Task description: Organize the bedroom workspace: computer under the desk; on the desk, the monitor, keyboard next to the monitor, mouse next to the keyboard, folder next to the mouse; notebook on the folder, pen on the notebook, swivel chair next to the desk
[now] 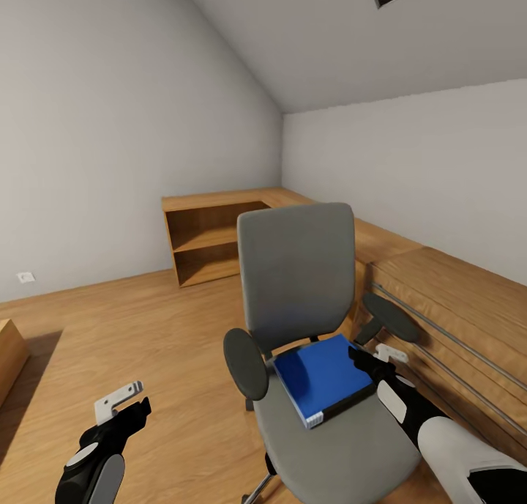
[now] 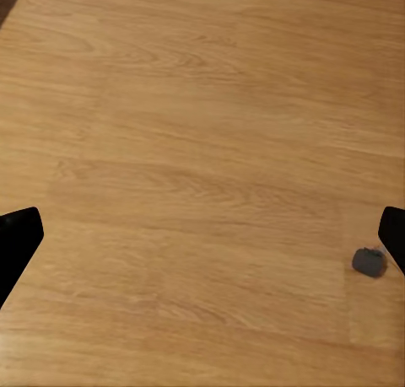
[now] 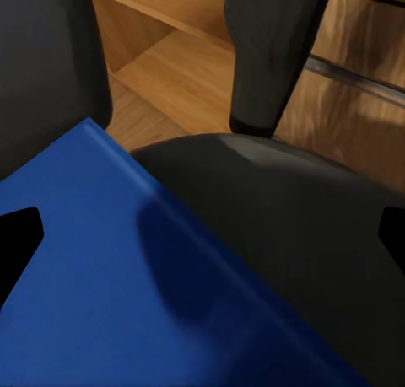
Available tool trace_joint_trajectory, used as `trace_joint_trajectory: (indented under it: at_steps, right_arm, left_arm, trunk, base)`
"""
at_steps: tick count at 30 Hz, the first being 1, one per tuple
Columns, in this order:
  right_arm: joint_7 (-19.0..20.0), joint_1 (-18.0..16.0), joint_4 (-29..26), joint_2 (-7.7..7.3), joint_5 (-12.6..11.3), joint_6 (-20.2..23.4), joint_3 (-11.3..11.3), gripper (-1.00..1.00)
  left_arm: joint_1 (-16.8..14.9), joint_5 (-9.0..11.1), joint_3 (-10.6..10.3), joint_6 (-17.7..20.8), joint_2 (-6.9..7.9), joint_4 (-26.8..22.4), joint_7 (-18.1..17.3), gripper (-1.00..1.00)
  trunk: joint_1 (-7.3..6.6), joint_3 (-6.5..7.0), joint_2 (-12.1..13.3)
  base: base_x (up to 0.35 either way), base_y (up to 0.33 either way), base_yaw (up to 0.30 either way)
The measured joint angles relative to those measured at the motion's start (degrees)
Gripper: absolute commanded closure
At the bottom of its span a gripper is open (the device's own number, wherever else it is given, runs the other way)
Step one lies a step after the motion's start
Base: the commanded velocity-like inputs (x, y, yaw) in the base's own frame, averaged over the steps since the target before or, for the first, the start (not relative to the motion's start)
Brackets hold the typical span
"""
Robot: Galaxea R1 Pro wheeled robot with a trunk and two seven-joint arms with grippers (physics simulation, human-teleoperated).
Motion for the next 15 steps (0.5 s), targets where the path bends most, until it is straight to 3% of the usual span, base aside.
trace_joint_trajectory:
  at_steps: [9,15]
  right_arm:
    - [0.08,0.0,-0.05,0.07,-0.01,0.08,0.14,-1.0]
    - [0.14,0.0,-0.07,0.14,0.16,2.34,0.79,-1.0]
  left_arm:
    - [0.0,0.0,-0.08,0.0,-0.07,0.02,0.0,-1.0]
    - [0.0,0.0,-0.09,0.0,-0.08,-0.03,0.0,-1.0]
  trunk:
    - [0.0,0.0,0.0]
    - [0.0,0.0,0.0]
  base:
    - [0.002,0.0,0.0]
    - [0.0,0.0,0.0]
